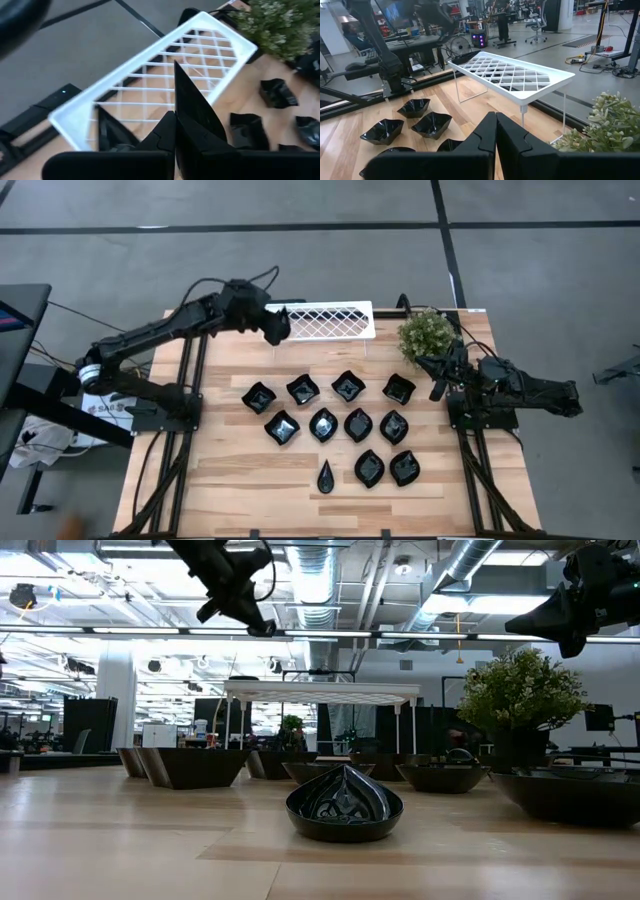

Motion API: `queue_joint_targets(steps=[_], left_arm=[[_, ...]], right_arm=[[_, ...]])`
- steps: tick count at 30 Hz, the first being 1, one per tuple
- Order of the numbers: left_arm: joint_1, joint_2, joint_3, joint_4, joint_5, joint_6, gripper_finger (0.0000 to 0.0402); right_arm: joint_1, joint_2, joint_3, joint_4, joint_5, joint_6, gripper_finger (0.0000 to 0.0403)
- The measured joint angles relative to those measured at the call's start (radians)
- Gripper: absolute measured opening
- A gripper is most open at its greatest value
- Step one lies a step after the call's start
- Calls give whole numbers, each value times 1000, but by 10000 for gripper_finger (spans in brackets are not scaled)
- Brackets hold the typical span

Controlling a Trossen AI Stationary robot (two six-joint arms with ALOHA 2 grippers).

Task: Pick & Place Mini shaped plates
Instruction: Stack the black drop-shaped plate on top of the black drop-shaped plates on the shelf

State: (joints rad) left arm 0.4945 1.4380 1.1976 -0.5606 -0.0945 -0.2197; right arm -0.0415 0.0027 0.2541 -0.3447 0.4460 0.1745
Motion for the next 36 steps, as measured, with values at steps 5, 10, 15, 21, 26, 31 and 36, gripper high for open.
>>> queue_joint_targets(steps=[5,10,15,21,26,31,36], left_arm=[[74,0,0,0,86,91,6],[137,0,0,0,158,143,6],[195,10,0,-20,258,163,6],[239,38,0,-69,303,164,6],[251,101,0,-86,331,166,6],[256,139,11,-88,331,198,6],[288,141,34,-86,332,225,6]], right_arm=[[0,0,0,0,0,0,1],[0,0,0,0,0,0,1],[0,0,0,0,0,0,1],[0,0,0,1,0,1,1],[0,0,0,1,0,2,1],[0,0,0,1,0,2,1],[0,0,0,1,0,2,1]])
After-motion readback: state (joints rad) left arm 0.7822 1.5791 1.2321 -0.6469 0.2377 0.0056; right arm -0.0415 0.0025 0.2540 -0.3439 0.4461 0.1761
